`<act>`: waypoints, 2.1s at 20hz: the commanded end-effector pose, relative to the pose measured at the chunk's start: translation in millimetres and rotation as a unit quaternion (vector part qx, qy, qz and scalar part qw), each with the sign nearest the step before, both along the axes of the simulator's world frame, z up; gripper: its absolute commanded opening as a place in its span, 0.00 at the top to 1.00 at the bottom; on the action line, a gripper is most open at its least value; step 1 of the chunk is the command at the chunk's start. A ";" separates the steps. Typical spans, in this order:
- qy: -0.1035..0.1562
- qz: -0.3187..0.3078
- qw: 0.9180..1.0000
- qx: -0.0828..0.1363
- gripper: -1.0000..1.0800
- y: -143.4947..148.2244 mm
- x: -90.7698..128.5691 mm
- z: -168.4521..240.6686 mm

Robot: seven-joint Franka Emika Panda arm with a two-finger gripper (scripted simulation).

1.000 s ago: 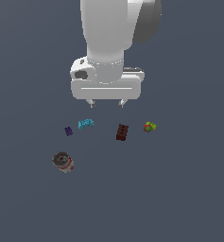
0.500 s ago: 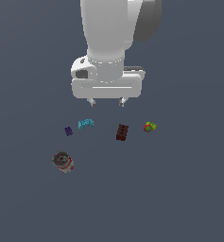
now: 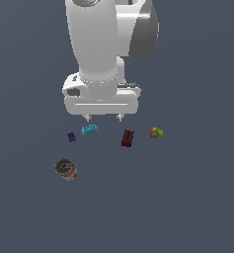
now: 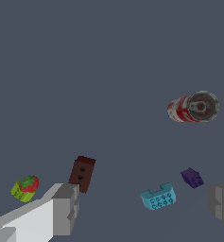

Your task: Pick up a designated object from a clutter of objects.

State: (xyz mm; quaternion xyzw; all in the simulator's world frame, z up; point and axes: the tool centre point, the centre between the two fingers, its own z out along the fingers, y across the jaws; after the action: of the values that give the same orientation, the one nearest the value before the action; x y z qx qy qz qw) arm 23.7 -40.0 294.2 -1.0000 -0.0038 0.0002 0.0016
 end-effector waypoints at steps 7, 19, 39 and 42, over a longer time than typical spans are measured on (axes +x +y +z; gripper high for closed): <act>0.000 -0.011 1.000 0.001 0.04 -54.7 39.0 -47.8; 0.000 -0.026 1.000 0.000 0.04 -144.1 74.0 -133.2; 0.000 -0.031 1.000 -0.001 0.04 -175.8 77.9 -187.1; 0.000 -0.031 1.000 -0.002 0.04 -175.8 77.4 -204.1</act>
State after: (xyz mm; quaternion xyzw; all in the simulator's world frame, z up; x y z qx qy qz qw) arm 101.6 -215.9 98.6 -0.9996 0.0268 0.0001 0.0000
